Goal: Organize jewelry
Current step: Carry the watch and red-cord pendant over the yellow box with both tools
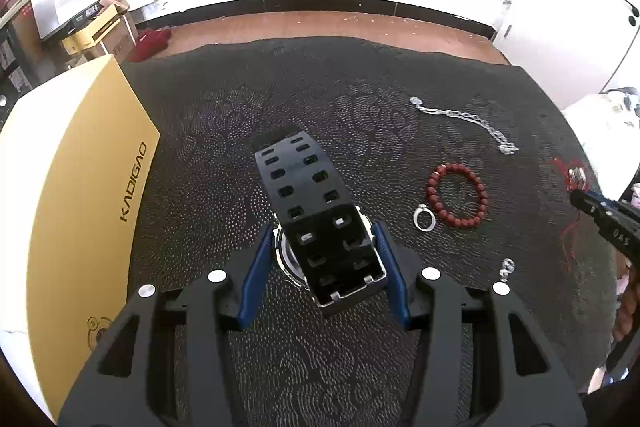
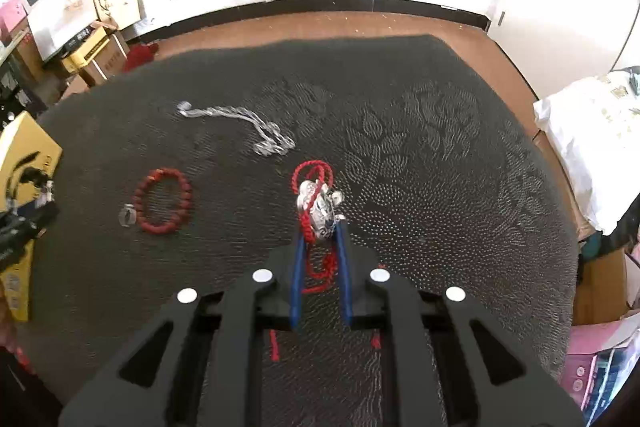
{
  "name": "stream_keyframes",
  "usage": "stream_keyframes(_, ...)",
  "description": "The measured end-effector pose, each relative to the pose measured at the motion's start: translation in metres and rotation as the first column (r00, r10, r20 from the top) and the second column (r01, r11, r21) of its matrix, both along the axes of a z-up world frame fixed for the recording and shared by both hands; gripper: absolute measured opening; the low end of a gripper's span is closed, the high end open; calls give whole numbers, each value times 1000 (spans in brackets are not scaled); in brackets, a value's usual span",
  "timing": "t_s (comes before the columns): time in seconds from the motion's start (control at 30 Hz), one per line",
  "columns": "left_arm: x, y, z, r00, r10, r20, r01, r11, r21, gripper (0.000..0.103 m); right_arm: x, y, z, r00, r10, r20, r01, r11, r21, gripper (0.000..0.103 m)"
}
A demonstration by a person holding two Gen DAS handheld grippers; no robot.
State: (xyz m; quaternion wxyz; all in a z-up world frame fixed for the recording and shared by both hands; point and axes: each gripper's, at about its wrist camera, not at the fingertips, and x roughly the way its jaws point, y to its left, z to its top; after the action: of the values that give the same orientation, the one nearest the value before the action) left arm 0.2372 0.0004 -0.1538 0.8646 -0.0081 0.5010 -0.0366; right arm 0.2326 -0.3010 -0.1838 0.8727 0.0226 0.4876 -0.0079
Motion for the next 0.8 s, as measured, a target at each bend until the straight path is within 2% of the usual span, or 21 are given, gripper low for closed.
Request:
stream_keyframes(0.23,-20,11,45,999,0,33,0,1000,-5,50,-32,26,62,998,33,56,-32,999,-18,15)
stream_keyframes(0.37,-38,21,68,1000,-7,23,7,1000,-14,50,-59,48,92,995,65,69,-64,998,-17,15)
stream_keyframes(0.63,-81,61,124,998,38,56,-39,999,14,50,-97,122,153,980,168,105,-167,986,-18,15)
stream_keyframes(0.8,-110,100,155,994,80,73,-81,997,18,50,-112,186,182,959,260,117,-260,966,-15,15)
